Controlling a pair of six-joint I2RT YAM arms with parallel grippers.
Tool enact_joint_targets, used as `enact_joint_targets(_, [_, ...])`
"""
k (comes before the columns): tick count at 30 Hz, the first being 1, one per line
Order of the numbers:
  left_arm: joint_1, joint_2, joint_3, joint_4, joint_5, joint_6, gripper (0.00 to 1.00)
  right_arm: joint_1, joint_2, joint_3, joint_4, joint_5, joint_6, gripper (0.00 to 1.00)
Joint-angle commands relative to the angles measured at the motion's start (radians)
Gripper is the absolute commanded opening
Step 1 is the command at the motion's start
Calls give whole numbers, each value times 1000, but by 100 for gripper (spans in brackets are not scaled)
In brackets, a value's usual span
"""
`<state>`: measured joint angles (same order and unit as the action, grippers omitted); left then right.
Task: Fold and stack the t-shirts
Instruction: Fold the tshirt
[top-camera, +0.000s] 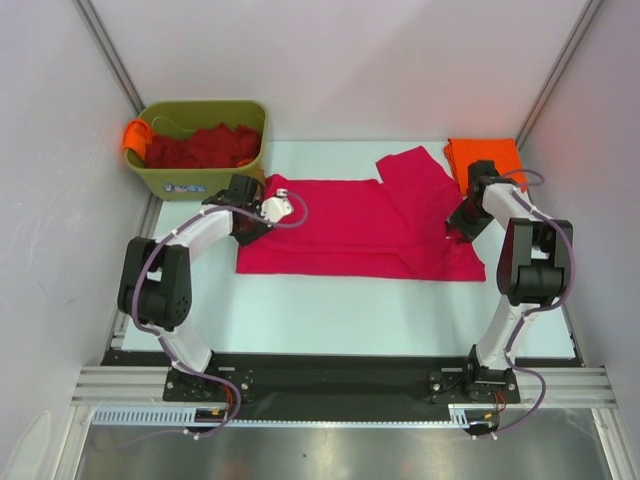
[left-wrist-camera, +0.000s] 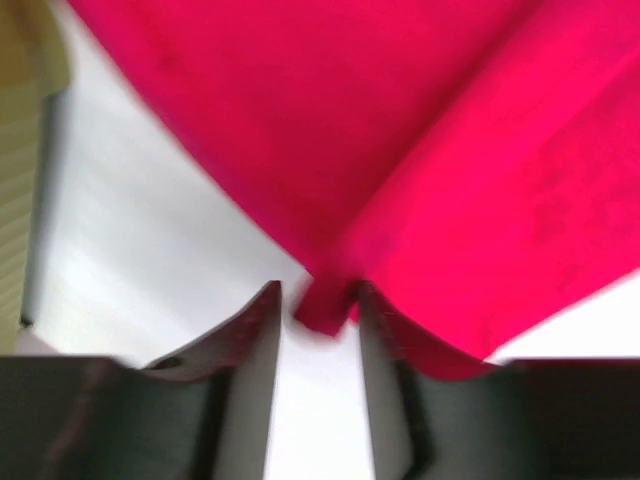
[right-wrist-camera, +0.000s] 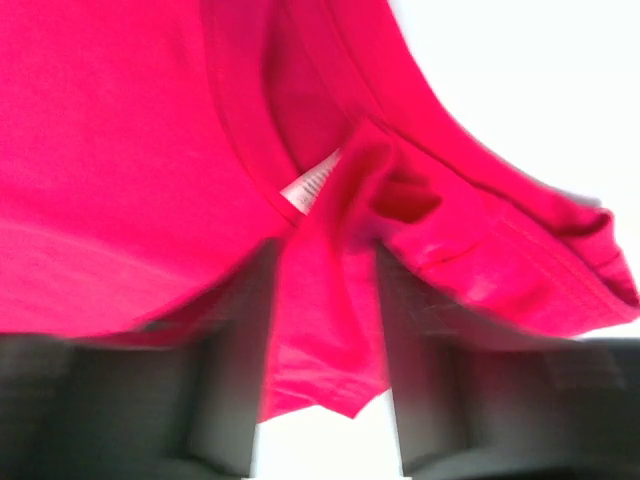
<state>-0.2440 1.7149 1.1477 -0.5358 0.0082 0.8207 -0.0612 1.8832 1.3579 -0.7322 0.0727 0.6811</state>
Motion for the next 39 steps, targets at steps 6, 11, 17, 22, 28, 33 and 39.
enact_joint_targets(6, [49,3,196,70,-116,-236,56,-64,-68,104,-52,55,-55,61])
enact_joint_targets(11, [45,-152,83,10,77,-149,48,-228,-283,-164,-55,-43,-25,57])
enact_joint_targets(17, [5,-313,-216,-99,188,164,48,-258,-401,-408,-36,-105,-14,54])
enact_joint_targets(22, [3,-319,-312,39,95,216,56,-232,-421,-502,52,-134,32,54])
enact_joint_targets(28, [-11,-301,-368,169,70,219,59,-200,-345,-470,73,-90,29,55])
enact_joint_targets(33, [-28,-284,-443,232,69,221,58,-196,-426,-464,27,-71,28,53])
enact_joint_targets(39, [-41,-247,-470,284,61,201,37,-255,-503,-468,39,-42,25,52])
